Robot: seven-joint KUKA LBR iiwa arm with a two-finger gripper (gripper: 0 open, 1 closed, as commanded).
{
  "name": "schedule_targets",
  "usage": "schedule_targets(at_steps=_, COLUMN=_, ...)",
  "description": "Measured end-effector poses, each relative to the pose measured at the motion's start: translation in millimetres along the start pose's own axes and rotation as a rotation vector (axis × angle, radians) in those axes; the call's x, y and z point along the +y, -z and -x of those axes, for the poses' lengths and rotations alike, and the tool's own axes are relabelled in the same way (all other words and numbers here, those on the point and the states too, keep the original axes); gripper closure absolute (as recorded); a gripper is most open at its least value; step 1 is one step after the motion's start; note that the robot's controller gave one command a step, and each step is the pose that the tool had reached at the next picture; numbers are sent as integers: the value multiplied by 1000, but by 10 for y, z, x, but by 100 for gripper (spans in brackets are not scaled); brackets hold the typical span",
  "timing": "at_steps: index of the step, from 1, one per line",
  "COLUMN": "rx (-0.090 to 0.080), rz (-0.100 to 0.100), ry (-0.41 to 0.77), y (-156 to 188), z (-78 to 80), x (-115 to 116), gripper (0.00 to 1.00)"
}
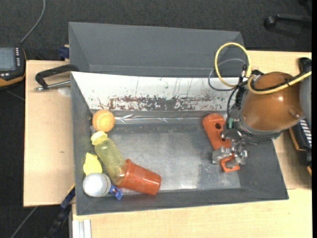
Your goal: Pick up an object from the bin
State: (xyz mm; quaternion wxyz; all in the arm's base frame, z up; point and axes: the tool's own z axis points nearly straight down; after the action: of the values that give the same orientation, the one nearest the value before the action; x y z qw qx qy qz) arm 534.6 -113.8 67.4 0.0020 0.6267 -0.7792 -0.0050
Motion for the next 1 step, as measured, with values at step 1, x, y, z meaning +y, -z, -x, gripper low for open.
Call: schedule_targets(at_steps=1, rx=-1, rz=1, ry=19, y=71, z=41, x=35, gripper=100)
